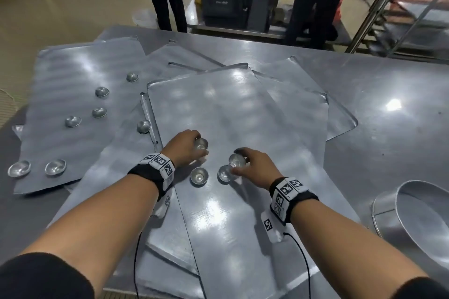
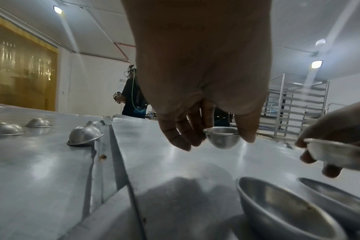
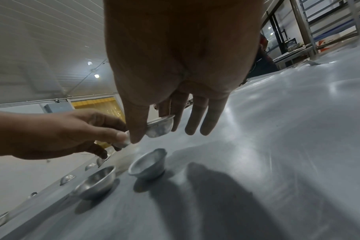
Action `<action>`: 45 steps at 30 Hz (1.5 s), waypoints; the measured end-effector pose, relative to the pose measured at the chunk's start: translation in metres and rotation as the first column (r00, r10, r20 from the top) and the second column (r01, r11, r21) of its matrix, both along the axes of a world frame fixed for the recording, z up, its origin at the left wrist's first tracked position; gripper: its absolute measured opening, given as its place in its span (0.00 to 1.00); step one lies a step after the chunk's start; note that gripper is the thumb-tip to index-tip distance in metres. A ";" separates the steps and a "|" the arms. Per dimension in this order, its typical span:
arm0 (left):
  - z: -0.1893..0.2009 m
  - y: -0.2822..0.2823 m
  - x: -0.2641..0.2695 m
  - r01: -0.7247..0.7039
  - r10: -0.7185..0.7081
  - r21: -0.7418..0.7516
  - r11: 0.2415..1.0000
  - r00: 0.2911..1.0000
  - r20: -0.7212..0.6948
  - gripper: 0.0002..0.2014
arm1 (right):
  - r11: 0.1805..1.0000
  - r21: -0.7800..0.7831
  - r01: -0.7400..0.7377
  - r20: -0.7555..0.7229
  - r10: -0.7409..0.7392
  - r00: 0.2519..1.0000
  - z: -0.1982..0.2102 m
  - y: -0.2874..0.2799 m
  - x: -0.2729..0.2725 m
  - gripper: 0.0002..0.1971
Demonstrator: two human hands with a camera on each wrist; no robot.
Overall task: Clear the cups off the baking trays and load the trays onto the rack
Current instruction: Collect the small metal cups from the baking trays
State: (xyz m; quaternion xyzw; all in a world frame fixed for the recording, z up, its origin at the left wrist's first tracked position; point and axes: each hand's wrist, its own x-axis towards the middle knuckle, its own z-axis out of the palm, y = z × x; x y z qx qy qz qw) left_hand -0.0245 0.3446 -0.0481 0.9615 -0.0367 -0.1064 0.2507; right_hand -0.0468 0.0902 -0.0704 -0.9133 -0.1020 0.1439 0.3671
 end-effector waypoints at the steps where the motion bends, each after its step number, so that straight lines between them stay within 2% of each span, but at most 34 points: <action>1: 0.002 0.000 -0.004 0.015 -0.015 -0.032 0.999 1.000 0.015 0.23 | 1.000 0.001 -0.004 -0.002 0.004 1.000 -0.001 0.002 -0.003 0.31; 7: 0.005 0.005 -0.039 0.083 -0.082 -0.138 0.987 0.997 0.012 0.24 | 1.000 0.018 -0.004 -0.021 0.004 1.000 -0.003 0.016 -0.015 0.31; 13: -0.003 0.008 -0.067 0.112 -0.116 -0.077 0.991 0.992 -0.042 0.26 | 1.000 -0.021 -0.001 -0.035 0.000 0.999 -0.009 0.029 -0.019 0.31; 17: -0.009 0.004 -0.081 0.097 -0.098 -0.025 0.995 0.994 -0.053 0.25 | 0.991 -0.124 -0.042 -0.031 0.039 0.999 -0.015 0.035 -0.020 0.33; 20: -0.010 -0.001 -0.087 0.055 -0.056 -0.038 0.998 0.998 -0.027 0.24 | 0.988 -0.151 -0.034 -0.023 0.031 0.999 -0.019 0.035 -0.020 0.34; 24: -0.009 -0.002 -0.088 0.020 -0.023 -0.050 0.999 0.999 -0.046 0.28 | 0.983 -0.176 -0.060 -0.029 0.055 0.998 -0.018 0.034 -0.017 0.37; 27: -0.008 -0.001 -0.090 0.010 -0.010 -0.010 1.000 0.999 -0.053 0.27 | 0.982 -0.170 -0.087 -0.028 0.083 0.996 -0.015 0.031 -0.015 0.32; 33: -0.005 0.005 -0.108 -0.089 0.088 -0.008 0.996 0.994 -0.057 0.20 | 0.985 -0.087 -0.146 -0.020 0.145 0.989 -0.007 0.045 -0.023 0.23; 35: -0.004 0.015 -0.117 -0.139 0.138 -0.012 0.990 0.989 -0.060 0.20 | 0.981 -0.051 -0.190 -0.004 0.190 0.982 -0.004 0.057 -0.024 0.20; 40: 0.003 0.056 -0.145 -0.293 0.292 -0.002 0.956 0.955 -0.049 0.18 | 0.955 0.006 -0.295 0.022 0.295 0.955 0.005 0.101 -0.026 0.18; 45: 0.002 0.109 -0.171 -0.376 0.376 0.020 0.927 0.927 -0.013 0.18 | 0.918 0.039 -0.395 0.080 0.391 0.917 0.011 0.151 -0.046 0.16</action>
